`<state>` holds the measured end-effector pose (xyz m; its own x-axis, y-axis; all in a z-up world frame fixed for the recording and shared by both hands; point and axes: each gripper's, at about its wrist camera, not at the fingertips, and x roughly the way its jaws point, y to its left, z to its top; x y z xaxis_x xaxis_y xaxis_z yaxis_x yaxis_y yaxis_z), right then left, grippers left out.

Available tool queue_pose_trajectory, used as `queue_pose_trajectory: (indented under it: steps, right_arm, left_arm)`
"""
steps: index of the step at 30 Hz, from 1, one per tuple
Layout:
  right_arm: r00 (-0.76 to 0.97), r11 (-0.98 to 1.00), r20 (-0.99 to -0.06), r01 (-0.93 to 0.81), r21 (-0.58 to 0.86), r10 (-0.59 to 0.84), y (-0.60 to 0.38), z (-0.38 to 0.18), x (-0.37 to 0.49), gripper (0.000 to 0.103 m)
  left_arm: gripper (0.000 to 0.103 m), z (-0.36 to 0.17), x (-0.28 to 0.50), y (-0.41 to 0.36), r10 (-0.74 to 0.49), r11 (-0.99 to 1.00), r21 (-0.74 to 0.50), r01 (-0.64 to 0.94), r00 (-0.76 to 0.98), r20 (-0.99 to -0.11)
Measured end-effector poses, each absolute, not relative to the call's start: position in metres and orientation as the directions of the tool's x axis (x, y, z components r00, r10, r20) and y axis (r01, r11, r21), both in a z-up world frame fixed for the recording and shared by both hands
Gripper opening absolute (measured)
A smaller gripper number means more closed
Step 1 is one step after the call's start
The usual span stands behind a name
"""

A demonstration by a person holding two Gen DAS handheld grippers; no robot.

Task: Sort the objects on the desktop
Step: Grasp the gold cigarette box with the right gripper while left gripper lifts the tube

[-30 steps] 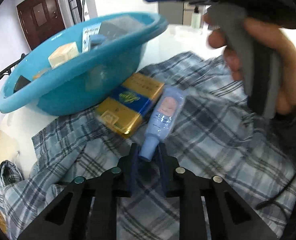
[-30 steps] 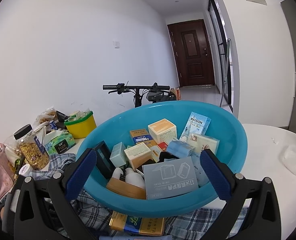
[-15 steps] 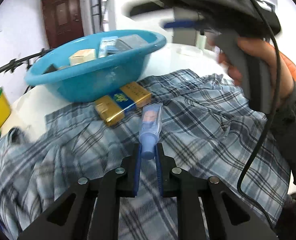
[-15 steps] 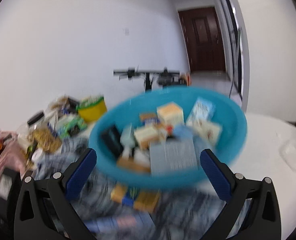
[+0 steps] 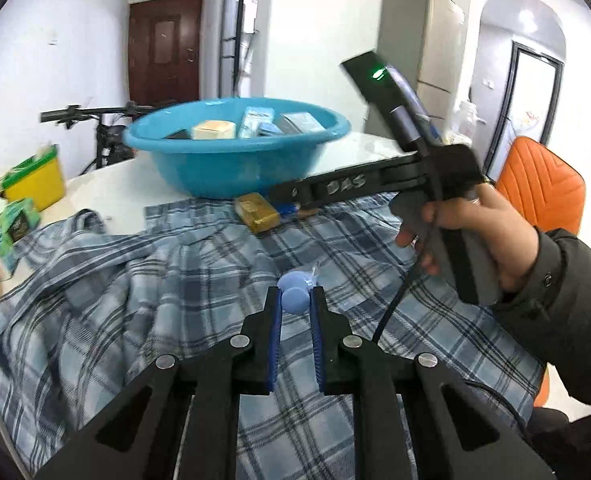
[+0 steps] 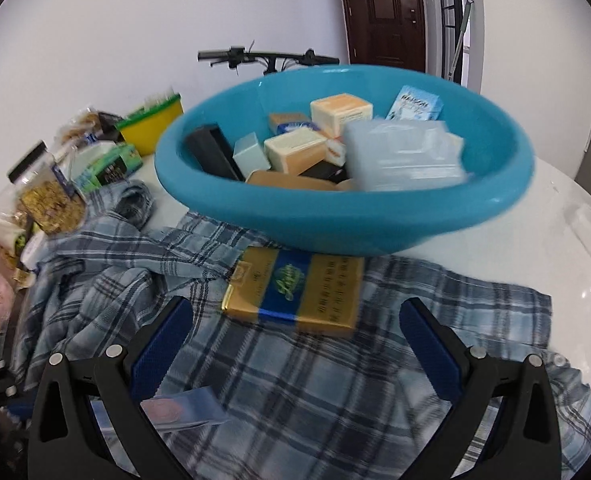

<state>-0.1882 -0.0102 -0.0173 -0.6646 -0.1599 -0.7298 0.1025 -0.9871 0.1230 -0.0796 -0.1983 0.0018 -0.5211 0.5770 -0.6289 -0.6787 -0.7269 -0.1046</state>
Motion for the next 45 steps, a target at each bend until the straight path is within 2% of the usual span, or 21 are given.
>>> queue_pose_trajectory:
  steps: [6, 12, 20, 22, 24, 30, 35, 45]
  right_arm:
    - [-0.641, -0.997, -0.764, 0.067, 0.033, -0.069, -0.028, -0.032, -0.202, 0.103]
    - [-0.592, -0.999, -0.804, 0.037, 0.036, -0.050, -0.024, -0.051, -0.213, 0.103]
    - [-0.586, -0.999, -0.810, 0.040, 0.005, -0.028, -0.025, -0.056, -0.211, 0.103]
    - [-0.588, -0.999, -0.808, 0.046, 0.002, -0.029, -0.025, -0.055, -0.209, 0.099]
    - [-0.605, -0.998, -0.795, 0.053, 0.018, -0.046, -0.023, -0.052, -0.205, 0.089]
    - [-0.622, -0.995, -0.779, 0.091, 0.036, -0.085, -0.021, -0.047, -0.197, 0.088]
    - [-0.650, -0.990, -0.754, 0.140, 0.006, -0.096, -0.024, -0.032, -0.181, 0.088]
    - [-0.671, -0.984, -0.726, 0.169, 0.052, -0.153, -0.007, -0.018, -0.152, 0.088]
  left_arm:
    - [0.015, -0.008, -0.081, -0.203, 0.561, -0.727, -0.103, -0.679, -0.501, -0.659]
    - [0.015, -0.028, -0.090, -0.188, 0.546, -0.707, -0.117, -0.697, -0.433, -0.718]
    - [0.015, -0.046, -0.100, -0.173, 0.490, -0.720, -0.091, -0.688, -0.411, -0.769]
    - [0.015, -0.047, -0.100, -0.170, 0.477, -0.723, -0.078, -0.686, -0.415, -0.775]
    - [0.015, -0.047, -0.100, -0.167, 0.469, -0.724, -0.062, -0.687, -0.424, -0.775]
    - [0.015, -0.045, -0.100, -0.169, 0.462, -0.736, -0.056, -0.675, -0.441, -0.769]
    - [0.015, -0.025, -0.089, -0.180, 0.500, -0.734, -0.078, -0.675, -0.459, -0.735]
    - [0.015, 0.004, -0.071, -0.192, 0.541, -0.755, -0.118, -0.645, -0.510, -0.669]
